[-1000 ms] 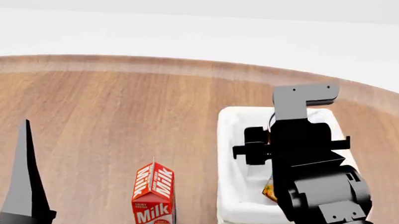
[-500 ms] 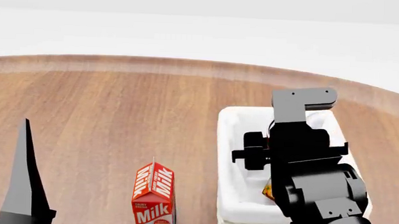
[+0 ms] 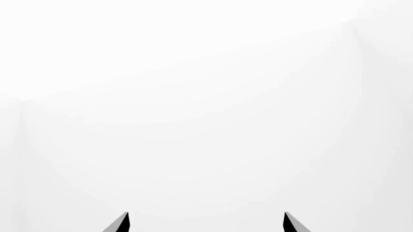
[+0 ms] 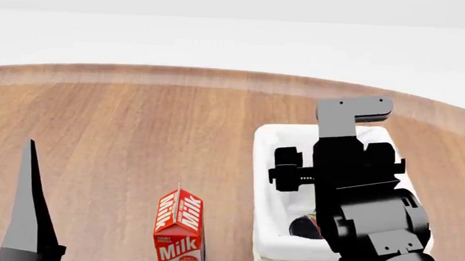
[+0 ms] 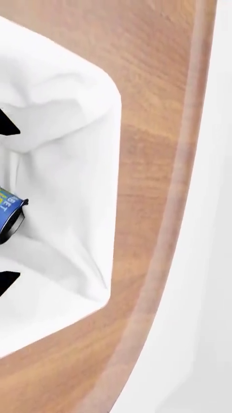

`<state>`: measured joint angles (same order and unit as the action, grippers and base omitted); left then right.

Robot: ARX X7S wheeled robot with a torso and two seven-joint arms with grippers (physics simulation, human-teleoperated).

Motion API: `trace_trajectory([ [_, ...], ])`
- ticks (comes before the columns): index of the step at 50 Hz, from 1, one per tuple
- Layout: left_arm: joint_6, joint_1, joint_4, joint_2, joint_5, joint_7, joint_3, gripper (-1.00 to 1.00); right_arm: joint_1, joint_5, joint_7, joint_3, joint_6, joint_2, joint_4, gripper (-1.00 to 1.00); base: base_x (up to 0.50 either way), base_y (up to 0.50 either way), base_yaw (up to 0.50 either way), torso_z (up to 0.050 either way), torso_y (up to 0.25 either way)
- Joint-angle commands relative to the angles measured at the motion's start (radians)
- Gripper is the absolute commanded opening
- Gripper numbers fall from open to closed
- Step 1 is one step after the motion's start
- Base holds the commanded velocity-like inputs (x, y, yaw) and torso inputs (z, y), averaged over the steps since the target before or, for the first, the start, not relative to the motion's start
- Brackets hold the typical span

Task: Pick up the alphabet soup and the tomato sauce, and put them in the basket.

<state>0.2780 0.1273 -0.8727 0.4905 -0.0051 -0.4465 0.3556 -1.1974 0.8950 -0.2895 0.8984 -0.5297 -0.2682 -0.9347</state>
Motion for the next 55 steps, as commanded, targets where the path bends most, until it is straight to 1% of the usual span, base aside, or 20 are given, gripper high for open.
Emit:
trace_trajectory([
  [1,0.0,0.001,0.001,0.001,0.001,-0.001,0.003,1.0,0.007,-0.009,-0.022,-0.022,0.068,-0.015,0.047,1.0,0.0,0.0,0.0,0.0,0.0],
  [5,0.002,0.004,0.001,0.001,-0.003,-0.001,0.001,1.0,0.014,-0.019,-0.061,-0.032,0.106,-0.033,0.099,1.0,0.0,0.0,0.0,0.0,0.0],
  [11,0.006,0.005,-0.002,0.001,-0.004,-0.002,0.001,1.0,0.023,-0.038,-0.08,-0.035,0.154,-0.045,0.134,1.0,0.0,0.0,0.0,0.0,0.0],
  [14,0.012,0.008,-0.005,0.001,0.0,-0.002,0.005,1.0,0.03,-0.044,-0.09,-0.05,0.203,-0.06,0.171,1.0,0.0,0.0,0.0,0.0,0.0],
  [20,0.013,0.01,-0.005,0.0,-0.001,-0.002,0.006,1.0,0.053,-0.048,-0.153,-0.098,0.301,-0.112,0.314,1.0,0.0,0.0,0.0,0.0,0.0],
  [26,0.008,0.005,-0.006,0.003,-0.004,-0.004,0.002,1.0,0.062,-0.055,-0.187,-0.114,0.336,-0.132,0.387,1.0,0.0,0.0,0.0,0.0,0.0],
  [28,0.005,0.003,-0.004,0.004,-0.001,-0.004,0.005,1.0,0.067,-0.1,-0.201,-0.093,0.364,-0.142,0.42,1.0,0.0,0.0,0.0,0.0,0.0],
  [30,0.002,0.0,-0.004,0.005,-0.005,-0.006,0.001,1.0,0.079,-0.09,-0.213,-0.112,0.386,-0.148,0.441,1.0,0.0,0.0,0.0,0.0,0.0],
  [33,0.007,0.002,-0.008,0.006,-0.005,-0.006,0.0,1.0,0.077,-0.104,-0.223,-0.104,0.385,-0.15,0.449,1.0,0.0,0.0,0.0,0.0,0.0],
  [35,0.008,0.003,-0.011,0.006,-0.004,-0.006,0.001,1.0,0.089,-0.118,-0.233,-0.111,0.424,-0.157,0.474,1.0,0.0,0.0,0.0,0.0,0.0],
  [42,0.001,0.002,-0.001,0.005,-0.002,-0.008,0.005,1.0,0.123,-0.147,-0.281,-0.135,0.503,-0.197,0.586,1.0,0.0,0.0,0.0,0.0,0.0],
  [44,0.001,0.003,0.001,0.004,-0.001,-0.007,0.008,1.0,0.123,-0.152,-0.291,-0.13,0.493,-0.206,0.613,1.0,0.0,0.0,0.0,0.0,0.0],
  [47,-0.003,0.003,0.004,0.004,-0.003,-0.008,0.007,1.0,0.139,-0.179,-0.309,-0.137,0.539,-0.219,0.654,1.0,0.0,0.0,0.0,0.0,0.0],
  [49,0.001,0.004,0.003,0.005,-0.001,-0.007,0.009,1.0,0.14,-0.188,-0.321,-0.135,0.538,-0.227,0.677,1.0,0.0,0.0,0.0,0.0,0.0],
  [53,0.009,0.006,-0.007,0.007,-0.004,-0.008,0.004,1.0,0.16,-0.238,-0.355,-0.145,0.606,-0.25,0.757,1.0,0.0,0.0,0.0,0.0,0.0],
  [55,0.009,0.007,-0.006,0.006,-0.004,-0.008,0.006,1.0,0.164,-0.264,-0.386,-0.146,0.611,-0.258,0.78,1.0,0.0,0.0,0.0,0.0,0.0],
])
